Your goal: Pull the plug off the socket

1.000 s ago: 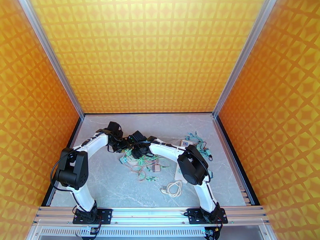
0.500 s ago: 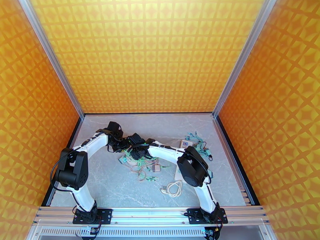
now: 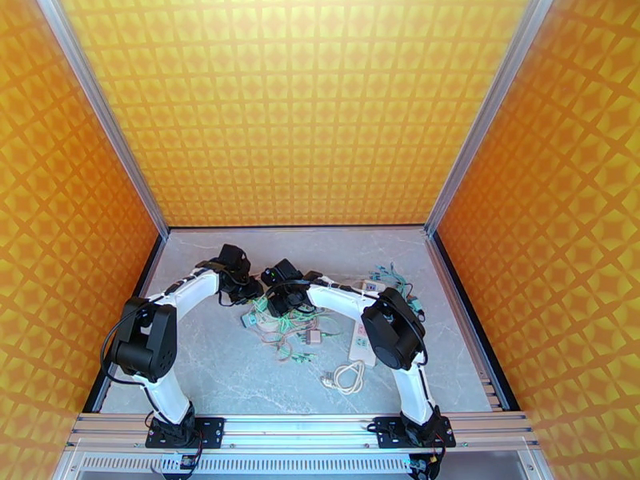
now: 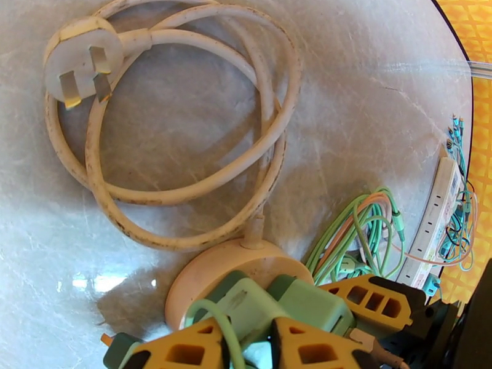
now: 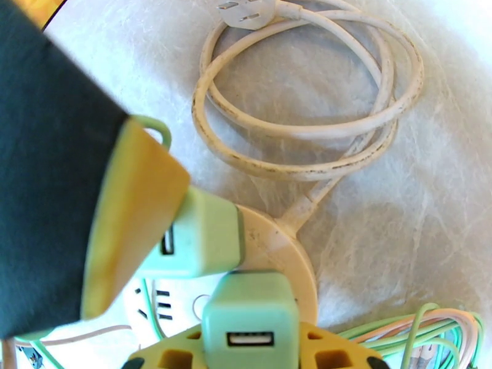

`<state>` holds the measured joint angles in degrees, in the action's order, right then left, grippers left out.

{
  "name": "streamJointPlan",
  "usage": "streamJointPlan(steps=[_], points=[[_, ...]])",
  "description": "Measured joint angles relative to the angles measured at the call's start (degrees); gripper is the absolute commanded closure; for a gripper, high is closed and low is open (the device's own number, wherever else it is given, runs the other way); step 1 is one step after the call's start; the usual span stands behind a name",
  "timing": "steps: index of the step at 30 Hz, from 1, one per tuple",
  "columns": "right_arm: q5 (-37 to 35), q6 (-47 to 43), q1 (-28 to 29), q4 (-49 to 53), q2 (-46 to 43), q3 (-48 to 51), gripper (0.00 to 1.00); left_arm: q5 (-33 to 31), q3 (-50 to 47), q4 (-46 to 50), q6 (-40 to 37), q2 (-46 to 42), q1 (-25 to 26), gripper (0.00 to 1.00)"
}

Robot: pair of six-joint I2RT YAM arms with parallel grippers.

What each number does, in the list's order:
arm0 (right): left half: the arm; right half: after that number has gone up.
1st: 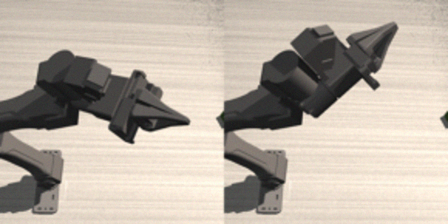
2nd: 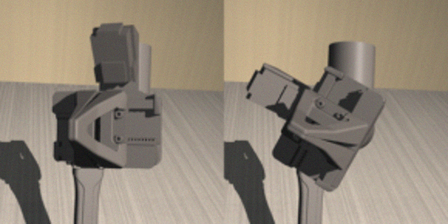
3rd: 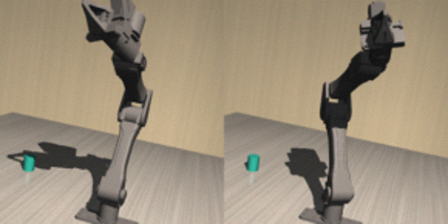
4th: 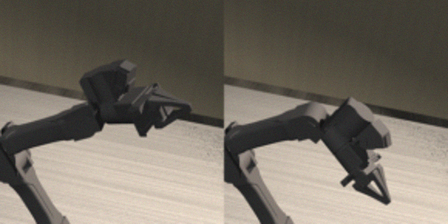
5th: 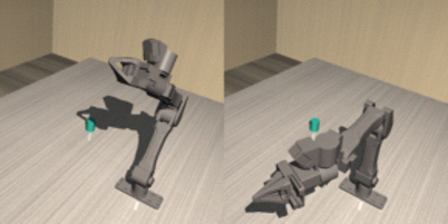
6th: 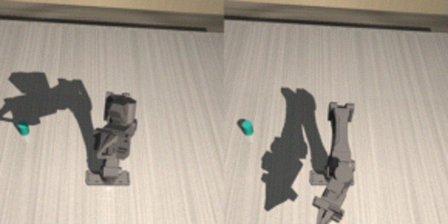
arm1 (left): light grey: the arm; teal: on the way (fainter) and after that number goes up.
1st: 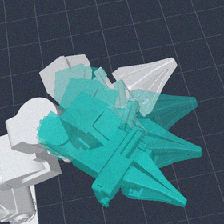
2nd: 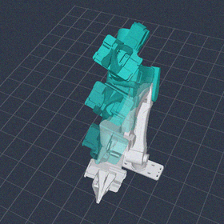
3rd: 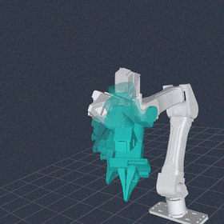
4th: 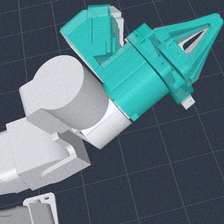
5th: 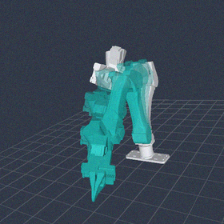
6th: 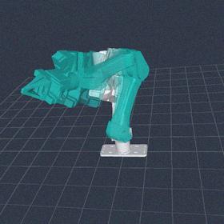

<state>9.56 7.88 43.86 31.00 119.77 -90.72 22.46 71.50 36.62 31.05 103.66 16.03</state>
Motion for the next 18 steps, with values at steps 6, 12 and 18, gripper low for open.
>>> streamJointPlan(steps=[6, 12, 18], points=[[-5.25, -1.51, 3.04, 0.28, -0.26, 0.00, 0.87, -0.15, 0.22, 0.04, -0.02, 0.26, 0.04, 0.76], [-11.10, -0.70, 5.22, -0.44, -0.66, 0.74, 0.87, -0.15, 0.33, 0.66, -0.28, 0.26, 0.04, 0.76], [-11.80, 0.39, 5.42, -0.52, -0.74, 0.79, 0.88, -0.24, 0.28, 0.50, -0.02, 0.20, 0.04, 0.81]])
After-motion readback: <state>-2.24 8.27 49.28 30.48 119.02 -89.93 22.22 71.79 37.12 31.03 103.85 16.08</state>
